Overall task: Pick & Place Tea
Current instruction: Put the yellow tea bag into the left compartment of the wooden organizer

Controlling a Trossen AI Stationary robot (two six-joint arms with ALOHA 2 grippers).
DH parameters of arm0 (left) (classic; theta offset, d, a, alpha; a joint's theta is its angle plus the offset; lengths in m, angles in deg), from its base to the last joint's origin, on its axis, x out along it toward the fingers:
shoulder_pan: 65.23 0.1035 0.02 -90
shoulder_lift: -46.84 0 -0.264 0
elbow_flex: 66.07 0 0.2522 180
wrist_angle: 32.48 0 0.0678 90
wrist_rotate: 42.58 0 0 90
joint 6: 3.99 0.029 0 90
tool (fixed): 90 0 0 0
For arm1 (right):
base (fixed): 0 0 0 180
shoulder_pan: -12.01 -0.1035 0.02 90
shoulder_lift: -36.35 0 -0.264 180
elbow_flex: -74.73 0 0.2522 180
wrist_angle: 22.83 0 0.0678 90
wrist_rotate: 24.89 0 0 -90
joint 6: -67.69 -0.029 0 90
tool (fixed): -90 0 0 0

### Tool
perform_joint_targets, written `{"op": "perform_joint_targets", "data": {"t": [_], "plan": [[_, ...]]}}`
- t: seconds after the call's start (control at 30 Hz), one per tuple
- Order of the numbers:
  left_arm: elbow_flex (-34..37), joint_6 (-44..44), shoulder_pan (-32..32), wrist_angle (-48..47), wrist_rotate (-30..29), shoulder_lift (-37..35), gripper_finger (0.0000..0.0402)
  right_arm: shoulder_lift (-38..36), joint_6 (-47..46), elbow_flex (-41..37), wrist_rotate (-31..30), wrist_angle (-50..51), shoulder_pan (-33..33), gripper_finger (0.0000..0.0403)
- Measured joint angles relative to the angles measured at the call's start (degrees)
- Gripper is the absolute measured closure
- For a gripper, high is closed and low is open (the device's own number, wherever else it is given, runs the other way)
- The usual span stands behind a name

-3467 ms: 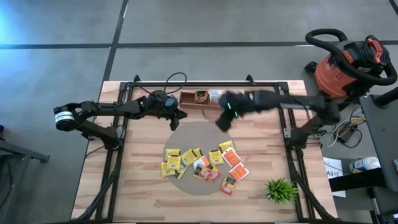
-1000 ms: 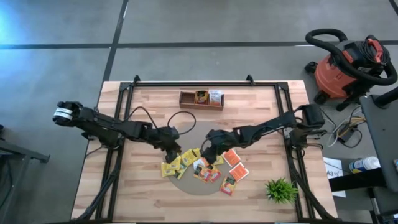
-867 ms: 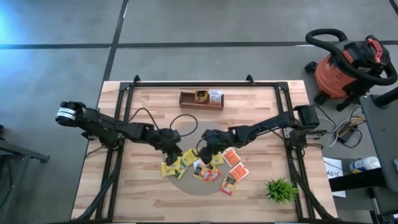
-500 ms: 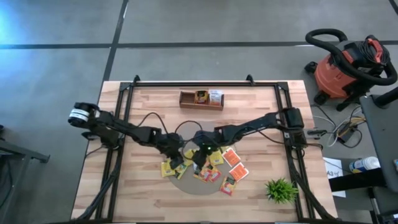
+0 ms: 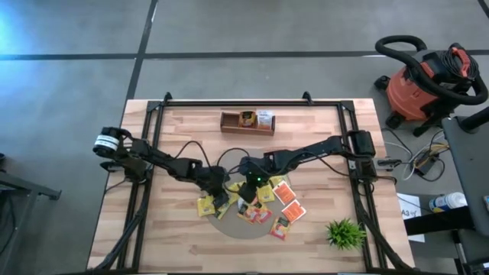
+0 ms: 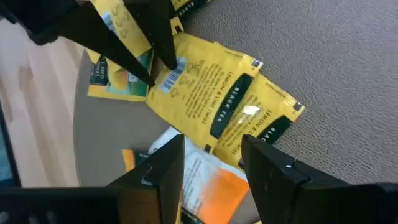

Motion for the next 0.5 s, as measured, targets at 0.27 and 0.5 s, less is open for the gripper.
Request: {"op": "perform_joint_targets", "data": {"t": [0.27, 0.5], "plan": [[-0.03, -0.11, 0.17, 2.55, -0.77, 1.44, 0.0303, 1.84, 1.1, -0.19, 0.81, -1.23, 0.88, 0.0248], [-0.06, 0.16, 0.24, 3.1, -1.8, 1.88, 0.0303, 2.16, 1.24, -0.81, 2.0, -2.26, 2.58, 0.0248]]}}
